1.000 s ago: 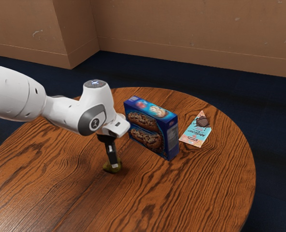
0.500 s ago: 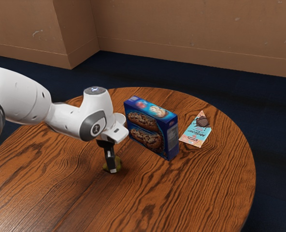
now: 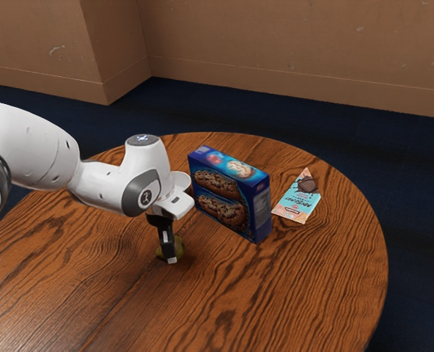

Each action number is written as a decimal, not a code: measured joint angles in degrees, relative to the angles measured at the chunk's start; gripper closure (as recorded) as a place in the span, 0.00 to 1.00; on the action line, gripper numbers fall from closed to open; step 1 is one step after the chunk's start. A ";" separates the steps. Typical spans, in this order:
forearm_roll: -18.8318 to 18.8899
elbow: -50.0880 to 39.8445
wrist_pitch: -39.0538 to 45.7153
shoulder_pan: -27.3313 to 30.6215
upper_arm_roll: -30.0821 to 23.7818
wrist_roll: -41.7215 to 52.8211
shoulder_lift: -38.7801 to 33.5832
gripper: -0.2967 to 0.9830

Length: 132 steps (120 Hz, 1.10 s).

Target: Place the pear in the bowl.

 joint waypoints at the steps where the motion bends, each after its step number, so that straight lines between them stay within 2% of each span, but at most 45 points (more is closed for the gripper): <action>1: -0.03 0.00 0.00 0.00 0.00 0.02 -0.02 0.42; 50: -0.29 0.00 -0.28 0.13 0.08 0.79 -1.99 0.46; 72: -0.21 0.68 -0.47 4.51 0.17 0.82 -5.01 0.48; 88: -0.17 5.86 -0.26 9.25 0.45 0.45 -4.65 0.47; 100: -0.16 11.72 -0.15 11.75 0.53 -0.02 -1.34 0.47; 118: -0.44 19.33 0.07 13.59 0.41 -0.60 3.98 0.47; 132: -0.83 21.93 0.18 13.77 -0.27 -0.96 6.03 0.47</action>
